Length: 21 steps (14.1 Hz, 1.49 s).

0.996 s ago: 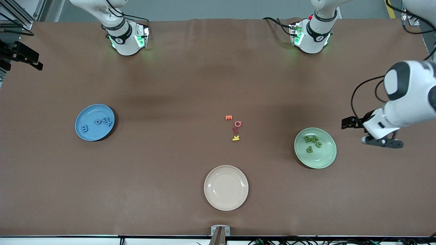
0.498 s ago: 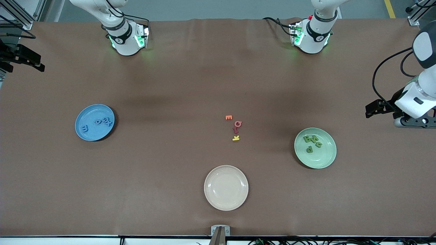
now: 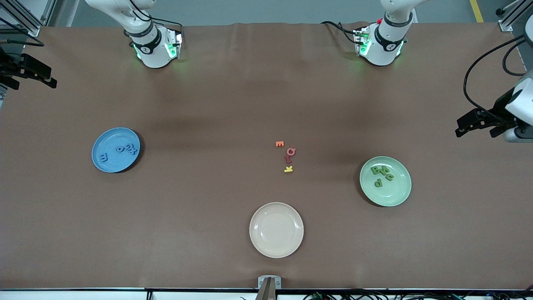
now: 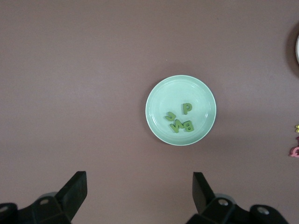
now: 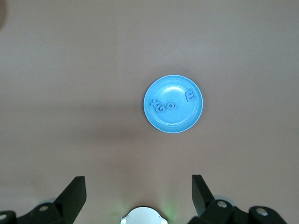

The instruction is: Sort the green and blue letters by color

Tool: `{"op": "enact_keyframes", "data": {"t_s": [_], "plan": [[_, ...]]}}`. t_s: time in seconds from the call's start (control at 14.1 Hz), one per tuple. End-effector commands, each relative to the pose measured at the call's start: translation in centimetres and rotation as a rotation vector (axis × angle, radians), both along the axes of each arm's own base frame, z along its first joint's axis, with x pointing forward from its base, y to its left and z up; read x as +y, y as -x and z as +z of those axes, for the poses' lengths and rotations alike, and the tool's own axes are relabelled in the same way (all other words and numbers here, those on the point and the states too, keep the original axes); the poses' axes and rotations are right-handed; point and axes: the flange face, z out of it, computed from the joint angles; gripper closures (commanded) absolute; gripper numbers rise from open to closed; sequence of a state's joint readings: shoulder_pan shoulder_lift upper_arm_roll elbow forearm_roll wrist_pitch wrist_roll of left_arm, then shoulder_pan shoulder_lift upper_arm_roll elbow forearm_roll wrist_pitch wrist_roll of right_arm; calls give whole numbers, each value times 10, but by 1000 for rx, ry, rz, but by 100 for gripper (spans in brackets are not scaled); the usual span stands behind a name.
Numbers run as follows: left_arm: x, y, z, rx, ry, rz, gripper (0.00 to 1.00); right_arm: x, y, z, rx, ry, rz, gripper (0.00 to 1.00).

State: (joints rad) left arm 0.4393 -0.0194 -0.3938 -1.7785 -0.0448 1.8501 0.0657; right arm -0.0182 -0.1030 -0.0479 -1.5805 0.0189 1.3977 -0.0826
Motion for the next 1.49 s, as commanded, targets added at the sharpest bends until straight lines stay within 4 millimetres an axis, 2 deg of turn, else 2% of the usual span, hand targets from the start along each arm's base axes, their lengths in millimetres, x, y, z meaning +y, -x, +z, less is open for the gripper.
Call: {"op": "enact_keyframes", "data": {"t_s": [0.0, 0.57, 0.85, 1.42], "plan": [[2, 2, 4, 11, 23, 20, 1, -3, 0, 6, -11, -16, -1, 0], [-5, 0, 1, 15, 31, 12, 1, 1, 0, 8, -17, -27, -22, 0], [-19, -1, 5, 10, 31, 23, 1, 1, 0, 10, -20, -25, -23, 0], [-13, -2, 11, -2, 30, 32, 1, -2, 0, 10, -20, 1, -21, 0]]}}
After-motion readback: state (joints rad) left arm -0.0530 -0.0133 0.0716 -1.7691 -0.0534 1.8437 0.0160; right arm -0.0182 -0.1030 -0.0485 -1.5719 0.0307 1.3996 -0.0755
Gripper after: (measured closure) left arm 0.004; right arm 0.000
